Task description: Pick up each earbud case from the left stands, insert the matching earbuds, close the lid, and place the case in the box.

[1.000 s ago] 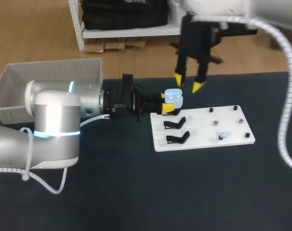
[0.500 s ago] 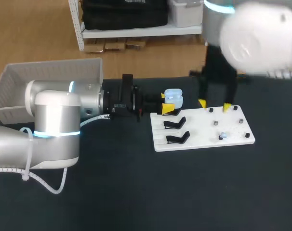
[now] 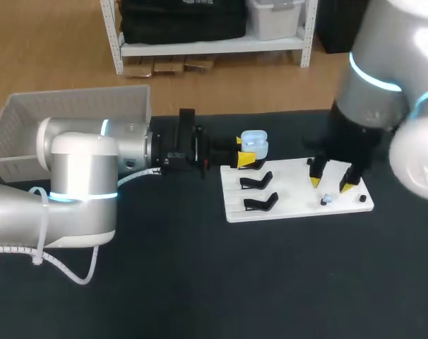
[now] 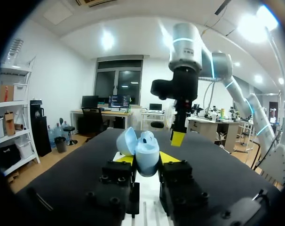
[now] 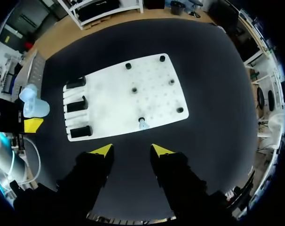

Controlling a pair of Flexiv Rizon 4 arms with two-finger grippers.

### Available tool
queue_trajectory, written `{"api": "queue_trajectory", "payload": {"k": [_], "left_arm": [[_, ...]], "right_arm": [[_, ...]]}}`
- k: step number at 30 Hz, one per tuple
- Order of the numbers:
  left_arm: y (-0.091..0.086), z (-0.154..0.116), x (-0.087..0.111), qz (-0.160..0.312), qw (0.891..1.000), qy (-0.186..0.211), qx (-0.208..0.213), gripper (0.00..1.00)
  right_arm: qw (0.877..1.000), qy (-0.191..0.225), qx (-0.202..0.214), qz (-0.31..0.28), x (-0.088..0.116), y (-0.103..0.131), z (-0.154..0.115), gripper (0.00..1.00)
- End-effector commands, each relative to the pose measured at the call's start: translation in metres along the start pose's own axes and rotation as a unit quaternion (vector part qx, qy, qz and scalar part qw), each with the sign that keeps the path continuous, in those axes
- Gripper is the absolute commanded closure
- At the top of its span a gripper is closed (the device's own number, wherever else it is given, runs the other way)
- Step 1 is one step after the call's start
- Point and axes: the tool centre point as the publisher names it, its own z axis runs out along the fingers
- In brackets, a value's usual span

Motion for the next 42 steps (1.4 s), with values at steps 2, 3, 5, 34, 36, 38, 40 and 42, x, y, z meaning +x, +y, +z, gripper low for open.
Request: {"api": "queue_trajectory", "payload": {"k": [2, 3, 5, 34, 36, 38, 40, 42], "left_arm": [[0.001, 0.000, 0.001, 0.000, 1.000, -0.001, 0.001, 1.00], [0.001, 0.000, 0.001, 0.000, 1.000, -0.001, 0.001, 1.00], [0.001, 0.000, 0.001, 0.000, 1.000, -0.001, 0.001, 1.00], [0.001, 0.000, 0.001, 0.000, 1.000, -0.001, 0.001, 1.00], [0.001, 0.000, 0.001, 0.000, 1.000, -0.001, 0.001, 1.00], [0.001, 0.000, 0.001, 0.000, 1.000, -0.001, 0.001, 1.00], [0.001, 0.000, 0.001, 0.000, 1.000, -0.001, 0.001, 1.00], [0.001, 0.000, 0.001, 0.000, 1.000, -0.001, 0.001, 1.00]], "right_arm": [[1.000, -0.022, -0.018, -0.002, -0.003, -0.005, 0.021, 0.47], [1.000, -0.021, -0.015, -0.002, -0.004, -0.007, 0.025, 0.46], [1.000, -0.021, -0.014, -0.002, -0.006, -0.009, 0.030, 0.48], [1.000, -0.008, 0.003, 0.026, -0.023, -0.025, 0.061, 0.64], [1.000, -0.006, 0.003, 0.027, -0.022, -0.024, 0.062, 0.65], [1.000, -0.005, 0.004, 0.026, -0.021, -0.023, 0.063, 0.67], [1.000, -0.004, 0.004, 0.026, -0.021, -0.022, 0.064, 0.68], [1.000, -0.004, 0.005, 0.026, -0.022, -0.021, 0.065, 0.70]]}}
